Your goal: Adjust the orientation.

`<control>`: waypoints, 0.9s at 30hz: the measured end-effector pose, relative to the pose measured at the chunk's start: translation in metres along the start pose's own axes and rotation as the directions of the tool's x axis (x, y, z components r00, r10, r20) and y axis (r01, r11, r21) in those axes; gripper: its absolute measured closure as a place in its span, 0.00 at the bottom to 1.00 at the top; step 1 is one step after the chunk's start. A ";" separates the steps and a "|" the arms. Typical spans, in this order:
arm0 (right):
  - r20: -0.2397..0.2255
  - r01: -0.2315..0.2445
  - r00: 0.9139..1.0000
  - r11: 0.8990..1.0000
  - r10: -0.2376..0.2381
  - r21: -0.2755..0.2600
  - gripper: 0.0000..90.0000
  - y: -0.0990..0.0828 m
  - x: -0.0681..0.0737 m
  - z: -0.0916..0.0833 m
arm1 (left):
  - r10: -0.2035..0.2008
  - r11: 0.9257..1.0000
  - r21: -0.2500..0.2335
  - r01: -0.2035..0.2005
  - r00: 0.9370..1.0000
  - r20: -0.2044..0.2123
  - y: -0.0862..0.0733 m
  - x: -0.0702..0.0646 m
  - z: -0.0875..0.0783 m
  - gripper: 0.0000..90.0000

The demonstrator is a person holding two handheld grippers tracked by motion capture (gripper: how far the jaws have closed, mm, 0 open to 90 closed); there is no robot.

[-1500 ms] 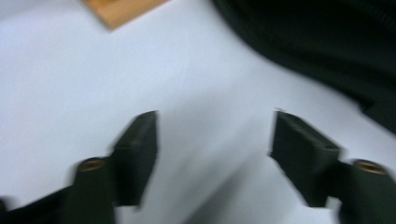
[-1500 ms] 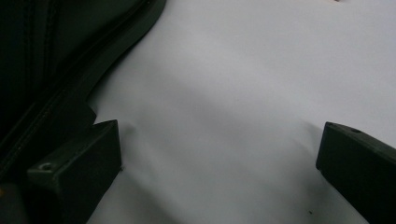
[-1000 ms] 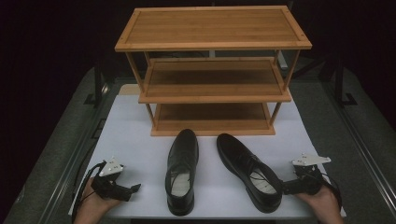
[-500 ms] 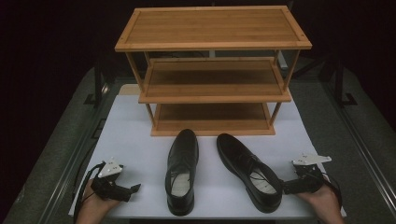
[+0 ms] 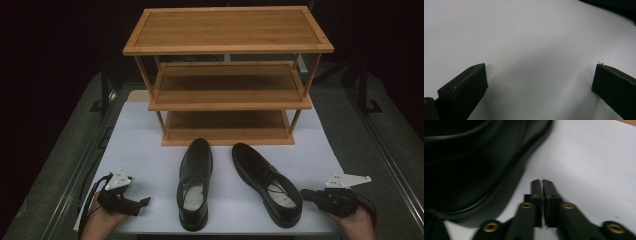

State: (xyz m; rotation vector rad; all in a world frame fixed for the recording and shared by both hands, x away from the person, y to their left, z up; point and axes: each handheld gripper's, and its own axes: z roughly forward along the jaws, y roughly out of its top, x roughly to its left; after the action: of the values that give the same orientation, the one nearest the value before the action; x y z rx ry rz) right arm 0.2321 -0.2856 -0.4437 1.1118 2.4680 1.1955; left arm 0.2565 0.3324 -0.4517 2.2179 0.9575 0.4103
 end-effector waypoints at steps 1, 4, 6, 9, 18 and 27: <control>-0.020 0.005 1.000 1.000 -0.005 -0.003 1.00 -0.001 0.001 0.000 | 0.000 1.000 0.000 0.000 1.000 0.000 0.000 0.000 0.000 0.00; -0.082 0.012 0.997 1.000 -0.011 0.014 1.00 -0.002 0.002 0.003 | 0.000 1.000 0.000 0.000 1.000 0.000 0.000 0.000 0.000 0.00; -0.109 0.018 0.994 1.000 -0.016 0.020 1.00 -0.002 0.003 0.005 | 0.000 1.000 0.000 0.000 1.000 -0.001 0.000 0.000 0.000 0.00; -0.140 0.025 0.990 0.999 -0.021 0.026 1.00 0.000 0.005 0.009 | 0.000 1.000 -0.001 0.000 1.000 -0.001 0.000 0.000 0.000 0.00; -0.176 0.035 0.984 0.999 -0.029 0.031 1.00 0.002 0.009 0.012 | -0.001 1.000 0.001 0.001 1.000 0.001 0.000 0.000 0.000 0.00; -0.240 0.080 0.969 0.996 -0.068 0.044 1.00 0.008 0.024 0.022 | -0.001 1.000 0.001 0.001 1.000 0.001 0.000 0.000 0.000 0.00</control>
State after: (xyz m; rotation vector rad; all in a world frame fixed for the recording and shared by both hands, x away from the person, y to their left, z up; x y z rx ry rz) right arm 0.2298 -0.2521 -0.4486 0.9269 2.7065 1.3175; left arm 0.2566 0.3323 -0.4516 2.2182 0.9589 0.4086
